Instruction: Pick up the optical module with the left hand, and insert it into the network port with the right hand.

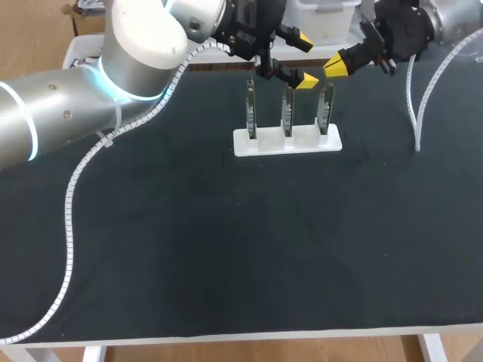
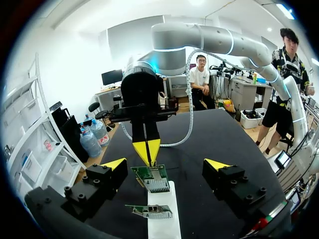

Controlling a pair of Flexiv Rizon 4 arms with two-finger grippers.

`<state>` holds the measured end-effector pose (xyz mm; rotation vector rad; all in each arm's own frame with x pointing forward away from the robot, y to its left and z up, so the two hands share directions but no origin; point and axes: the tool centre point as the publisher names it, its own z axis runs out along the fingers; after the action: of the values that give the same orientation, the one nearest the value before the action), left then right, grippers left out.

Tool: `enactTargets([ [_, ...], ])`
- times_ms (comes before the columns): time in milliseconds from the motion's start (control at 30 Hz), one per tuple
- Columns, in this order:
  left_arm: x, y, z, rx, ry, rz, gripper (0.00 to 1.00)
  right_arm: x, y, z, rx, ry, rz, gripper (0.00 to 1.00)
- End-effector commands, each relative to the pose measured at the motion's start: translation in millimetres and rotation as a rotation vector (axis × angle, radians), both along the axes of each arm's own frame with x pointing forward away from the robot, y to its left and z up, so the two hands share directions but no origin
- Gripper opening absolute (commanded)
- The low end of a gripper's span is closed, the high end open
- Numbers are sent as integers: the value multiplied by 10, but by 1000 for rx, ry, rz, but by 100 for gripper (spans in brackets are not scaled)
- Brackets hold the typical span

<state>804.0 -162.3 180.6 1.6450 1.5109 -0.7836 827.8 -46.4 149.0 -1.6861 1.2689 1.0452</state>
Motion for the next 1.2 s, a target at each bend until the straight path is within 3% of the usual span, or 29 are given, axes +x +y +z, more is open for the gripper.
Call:
enactTargets([
  [33,11,-5,4,4,2,-1,100,93,-18,38,-3,11,46,0],
  [1200,11,-5,4,4,2,-1,100,130,-54,-204,14,60,25,0],
])
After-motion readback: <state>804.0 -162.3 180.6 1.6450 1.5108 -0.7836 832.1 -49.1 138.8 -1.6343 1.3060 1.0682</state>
